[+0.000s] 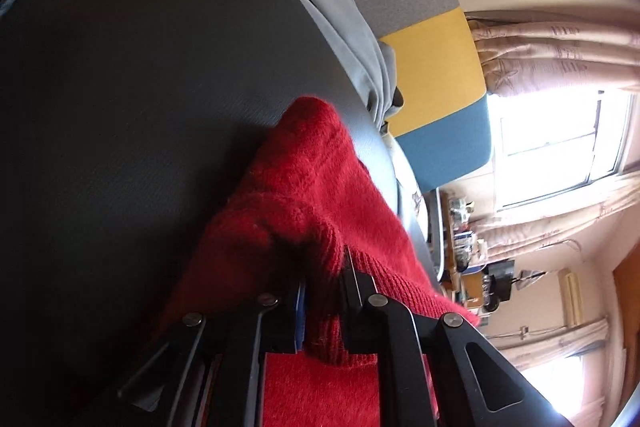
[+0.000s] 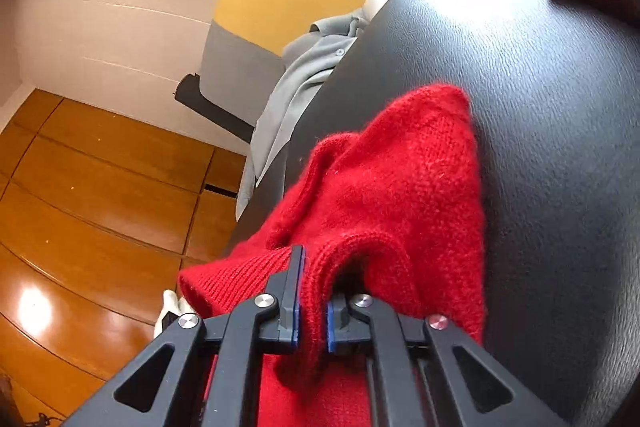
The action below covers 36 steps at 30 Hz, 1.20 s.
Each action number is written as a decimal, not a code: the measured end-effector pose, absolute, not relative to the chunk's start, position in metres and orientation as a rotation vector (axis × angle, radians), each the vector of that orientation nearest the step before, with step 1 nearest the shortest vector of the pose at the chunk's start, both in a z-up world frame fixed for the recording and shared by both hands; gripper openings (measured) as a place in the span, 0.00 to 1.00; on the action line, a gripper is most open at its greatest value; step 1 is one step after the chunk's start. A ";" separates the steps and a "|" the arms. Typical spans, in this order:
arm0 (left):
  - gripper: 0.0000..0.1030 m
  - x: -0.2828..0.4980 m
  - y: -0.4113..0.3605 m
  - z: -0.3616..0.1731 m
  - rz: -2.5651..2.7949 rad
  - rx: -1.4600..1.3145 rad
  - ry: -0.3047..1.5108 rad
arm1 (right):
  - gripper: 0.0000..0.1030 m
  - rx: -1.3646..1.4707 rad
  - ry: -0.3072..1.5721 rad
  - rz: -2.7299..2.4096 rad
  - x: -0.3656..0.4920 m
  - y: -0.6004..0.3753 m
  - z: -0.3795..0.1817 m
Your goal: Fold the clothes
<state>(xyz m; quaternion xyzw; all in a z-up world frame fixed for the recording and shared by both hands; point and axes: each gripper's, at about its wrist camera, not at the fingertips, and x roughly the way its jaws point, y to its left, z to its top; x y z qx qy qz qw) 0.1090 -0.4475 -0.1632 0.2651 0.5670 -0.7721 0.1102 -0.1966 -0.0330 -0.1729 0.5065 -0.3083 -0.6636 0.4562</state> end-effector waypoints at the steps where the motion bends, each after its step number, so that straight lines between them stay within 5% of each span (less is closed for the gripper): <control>1: 0.13 0.117 -0.443 -0.162 -2.270 0.792 1.652 | 0.06 1.253 -0.744 -1.631 -0.193 -0.032 -0.173; 4: 0.14 0.130 -0.439 -0.157 -2.259 0.831 1.653 | 0.08 1.271 -0.734 -1.600 -0.184 -0.026 -0.173; 7: 0.17 0.131 -0.441 -0.144 -2.240 0.837 1.712 | 0.22 1.299 -0.780 -1.565 -0.186 -0.017 -0.165; 11: 0.37 0.139 -0.442 -0.112 -2.301 0.756 1.691 | 0.28 1.237 -0.830 -1.576 -0.182 -0.007 -0.138; 18: 0.57 0.171 -0.438 -0.080 -2.398 0.777 1.352 | 0.32 1.055 -0.494 -1.741 -0.137 -0.032 -0.075; 25: 0.59 0.192 -0.426 -0.112 -2.401 0.943 1.114 | 0.32 0.882 -0.139 -1.839 -0.090 -0.081 -0.028; 29: 0.57 0.193 -0.421 -0.125 -2.421 0.971 1.115 | 0.34 0.872 0.032 -1.822 -0.076 -0.123 -0.025; 31: 0.44 0.186 -0.419 -0.129 -2.428 0.989 1.122 | 0.34 0.913 0.168 -1.841 -0.072 -0.150 -0.039; 33: 0.10 0.180 -0.413 -0.126 -2.450 1.001 1.066 | 0.34 0.962 0.292 -1.861 -0.072 -0.176 -0.056; 36: 0.05 0.185 -0.405 -0.119 -2.468 0.984 0.989 | 0.34 1.017 0.331 -1.896 -0.086 -0.195 -0.082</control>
